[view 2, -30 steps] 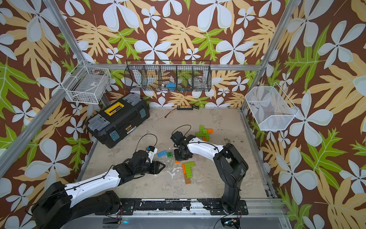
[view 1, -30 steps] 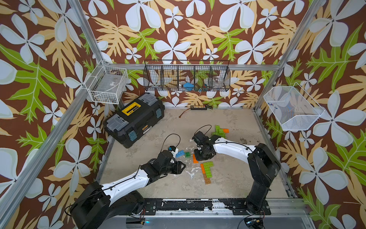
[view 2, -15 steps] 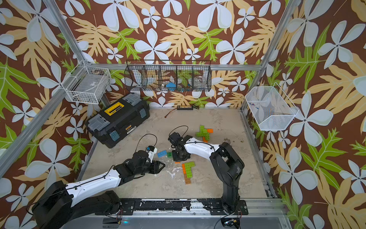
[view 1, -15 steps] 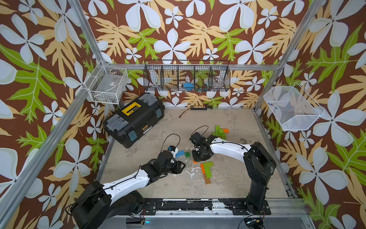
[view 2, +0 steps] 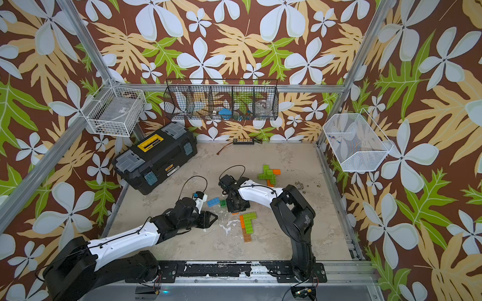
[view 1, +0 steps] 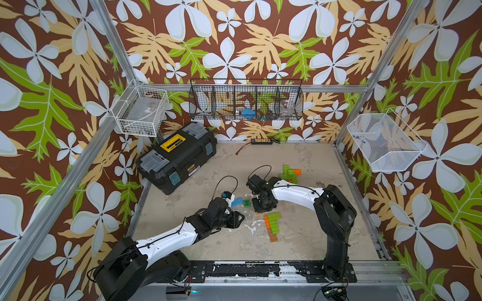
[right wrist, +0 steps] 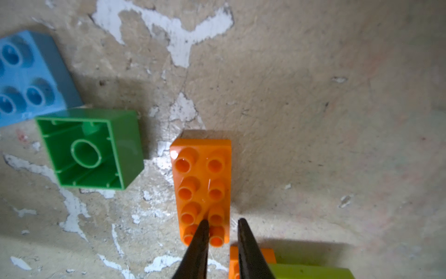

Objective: Assemble a small pinwheel with lego
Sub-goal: Pick up the lego brick from the center of the board.

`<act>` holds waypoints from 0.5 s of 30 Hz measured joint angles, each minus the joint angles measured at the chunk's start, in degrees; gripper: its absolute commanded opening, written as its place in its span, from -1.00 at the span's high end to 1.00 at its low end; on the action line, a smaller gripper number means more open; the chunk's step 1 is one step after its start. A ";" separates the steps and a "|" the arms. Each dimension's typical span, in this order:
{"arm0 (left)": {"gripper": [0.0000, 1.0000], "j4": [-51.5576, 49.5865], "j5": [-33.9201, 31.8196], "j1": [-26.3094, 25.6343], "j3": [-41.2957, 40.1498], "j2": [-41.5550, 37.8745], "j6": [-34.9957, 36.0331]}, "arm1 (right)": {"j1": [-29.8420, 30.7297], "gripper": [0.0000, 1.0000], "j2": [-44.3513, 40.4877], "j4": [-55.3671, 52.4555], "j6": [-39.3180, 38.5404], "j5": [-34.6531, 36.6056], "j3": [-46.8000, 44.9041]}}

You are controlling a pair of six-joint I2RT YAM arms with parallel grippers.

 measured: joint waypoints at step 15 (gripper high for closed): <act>-0.05 0.00 0.00 0.00 0.13 0.83 0.20 | 1.14 0.74 1.38 -0.92 0.15 1.51 1.36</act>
